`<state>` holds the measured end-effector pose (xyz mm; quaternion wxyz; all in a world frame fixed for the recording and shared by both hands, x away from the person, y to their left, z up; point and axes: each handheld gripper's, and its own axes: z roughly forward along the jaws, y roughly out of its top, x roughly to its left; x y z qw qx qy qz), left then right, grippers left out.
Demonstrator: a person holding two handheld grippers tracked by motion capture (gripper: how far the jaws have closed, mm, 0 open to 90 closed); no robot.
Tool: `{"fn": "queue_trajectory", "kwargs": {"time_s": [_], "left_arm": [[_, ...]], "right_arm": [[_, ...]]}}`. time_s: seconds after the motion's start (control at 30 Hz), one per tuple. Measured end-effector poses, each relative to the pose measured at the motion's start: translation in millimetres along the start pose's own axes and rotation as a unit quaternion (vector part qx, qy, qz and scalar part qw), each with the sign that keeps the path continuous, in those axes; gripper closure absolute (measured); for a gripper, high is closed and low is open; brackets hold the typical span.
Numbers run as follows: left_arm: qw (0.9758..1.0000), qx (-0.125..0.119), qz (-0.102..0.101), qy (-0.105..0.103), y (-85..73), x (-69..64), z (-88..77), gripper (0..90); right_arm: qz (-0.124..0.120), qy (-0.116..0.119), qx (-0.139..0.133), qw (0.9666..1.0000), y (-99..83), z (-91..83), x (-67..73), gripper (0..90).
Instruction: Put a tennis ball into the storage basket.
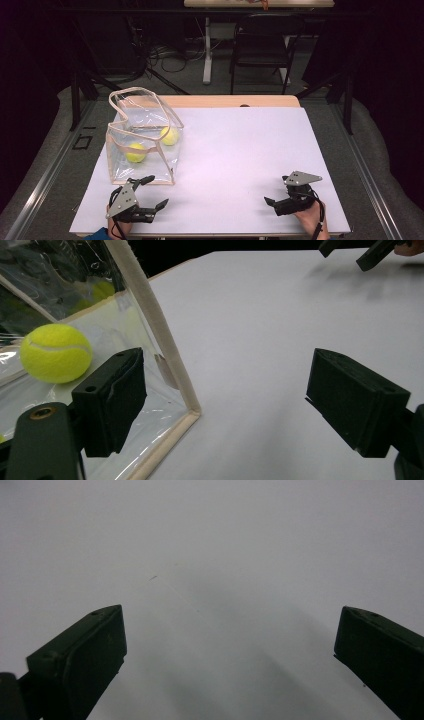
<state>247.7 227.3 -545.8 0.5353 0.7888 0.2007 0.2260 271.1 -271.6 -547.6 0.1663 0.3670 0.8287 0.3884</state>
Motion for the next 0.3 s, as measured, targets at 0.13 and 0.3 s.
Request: {"fn": "queue_trajectory", "kwargs": {"time_s": [0.13, 0.3], "left_arm": [[1.0, -0.001, 0.003, 0.0, 0.9, -1.2, -1.6, 16.1], [1.0, 0.004, 0.001, -0.003, 1.2, 0.1, -0.8, 16.1]], "right_arm": [[0.0, -0.005, -0.002, 1.0, -0.9, -1.9, 1.1, 0.0], [0.005, -0.009, -0.009, 0.9999, -3.5, -5.5, 1.0, 0.0]]}}
